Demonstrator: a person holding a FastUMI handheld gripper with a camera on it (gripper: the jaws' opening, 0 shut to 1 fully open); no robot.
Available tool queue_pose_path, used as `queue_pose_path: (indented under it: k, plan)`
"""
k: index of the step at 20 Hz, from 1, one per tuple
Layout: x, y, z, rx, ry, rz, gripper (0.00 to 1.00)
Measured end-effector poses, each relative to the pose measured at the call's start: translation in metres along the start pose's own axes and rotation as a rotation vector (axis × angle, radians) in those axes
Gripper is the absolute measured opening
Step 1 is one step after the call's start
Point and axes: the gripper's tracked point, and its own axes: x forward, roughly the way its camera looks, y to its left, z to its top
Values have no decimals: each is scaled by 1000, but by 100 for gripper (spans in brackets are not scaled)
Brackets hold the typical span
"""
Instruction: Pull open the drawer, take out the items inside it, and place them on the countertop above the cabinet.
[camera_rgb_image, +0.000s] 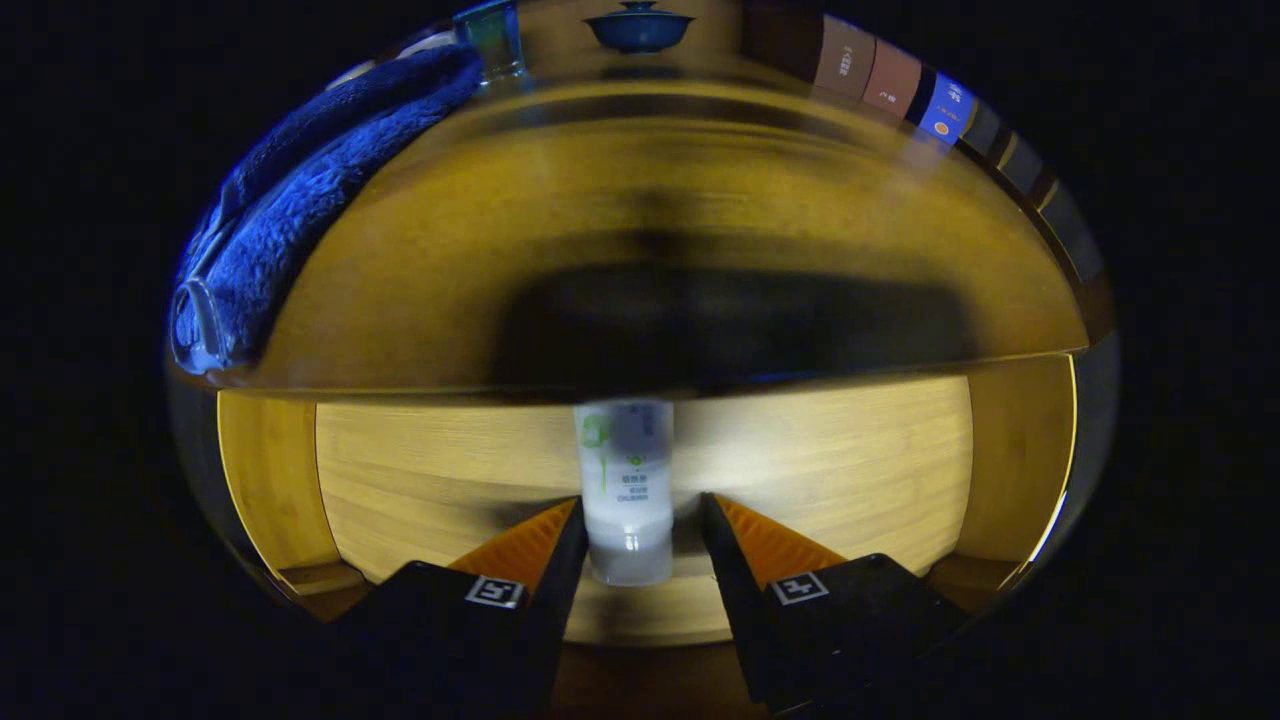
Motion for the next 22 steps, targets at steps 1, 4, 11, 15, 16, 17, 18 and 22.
queue_pose_path:
  k: [1, 4, 11, 15, 16, 17, 18, 22]
  plan:
    - [1, 1, -2, -2, -3, -6, 61]
    - [-2, 5, -1, -4, -8, 1, 49]
    - [-21, 3, -14, -14, 3, 47, 42]
    - [-51, 2, -32, -38, -8, 96, 42]
    - [-59, 2, -39, -45, -9, 109, 42]
    - [-67, 2, -46, -49, -17, 125, 42]
    - [-77, 2, -52, -52, -30, 135, 42]
    - [-119, -3, -58, -56, -150, 156, 42]
